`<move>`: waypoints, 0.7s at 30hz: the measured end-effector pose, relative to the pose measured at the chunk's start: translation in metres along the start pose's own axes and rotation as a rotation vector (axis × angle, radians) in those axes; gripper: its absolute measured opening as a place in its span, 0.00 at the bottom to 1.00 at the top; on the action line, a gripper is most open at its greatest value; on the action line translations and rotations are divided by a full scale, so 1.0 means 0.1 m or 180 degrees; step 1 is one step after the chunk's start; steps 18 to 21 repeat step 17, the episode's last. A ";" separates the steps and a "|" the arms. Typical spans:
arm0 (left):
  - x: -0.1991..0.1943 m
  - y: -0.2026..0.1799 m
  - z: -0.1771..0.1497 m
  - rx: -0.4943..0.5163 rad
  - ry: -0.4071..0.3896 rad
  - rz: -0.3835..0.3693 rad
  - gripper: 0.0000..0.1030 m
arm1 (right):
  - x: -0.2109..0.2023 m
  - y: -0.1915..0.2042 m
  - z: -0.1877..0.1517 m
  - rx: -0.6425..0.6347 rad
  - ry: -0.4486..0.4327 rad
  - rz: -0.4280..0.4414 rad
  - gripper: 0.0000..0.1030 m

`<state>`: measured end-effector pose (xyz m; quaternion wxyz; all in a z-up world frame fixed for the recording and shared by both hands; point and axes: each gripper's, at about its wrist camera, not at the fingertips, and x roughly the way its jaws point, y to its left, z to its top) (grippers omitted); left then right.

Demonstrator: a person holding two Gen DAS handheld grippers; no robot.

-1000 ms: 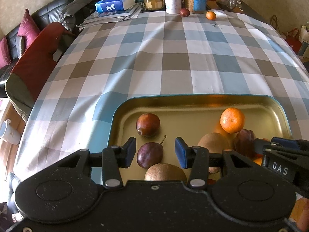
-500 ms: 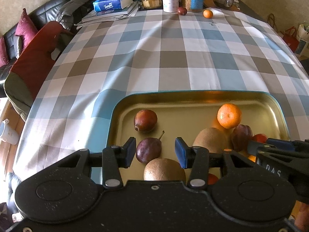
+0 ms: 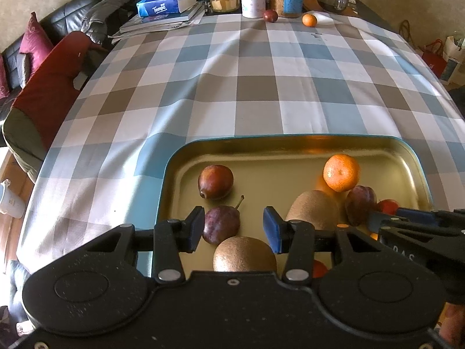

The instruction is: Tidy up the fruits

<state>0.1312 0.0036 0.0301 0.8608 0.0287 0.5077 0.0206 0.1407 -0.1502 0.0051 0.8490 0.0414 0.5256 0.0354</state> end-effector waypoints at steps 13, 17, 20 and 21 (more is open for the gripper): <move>0.04 0.02 -0.01 -0.0036 0.0048 -0.0075 0.52 | 0.00 -0.01 -0.01 0.0027 -0.0007 0.0008 0.34; 0.04 0.02 -0.02 -0.0047 0.0038 -0.0071 0.52 | 0.00 -0.03 -0.03 0.0041 0.0004 0.0026 0.34; 0.04 0.02 -0.02 -0.0047 0.0038 -0.0071 0.52 | 0.00 -0.03 -0.03 0.0041 0.0004 0.0026 0.34; 0.04 0.02 -0.02 -0.0047 0.0038 -0.0071 0.52 | 0.00 -0.03 -0.03 0.0041 0.0004 0.0026 0.34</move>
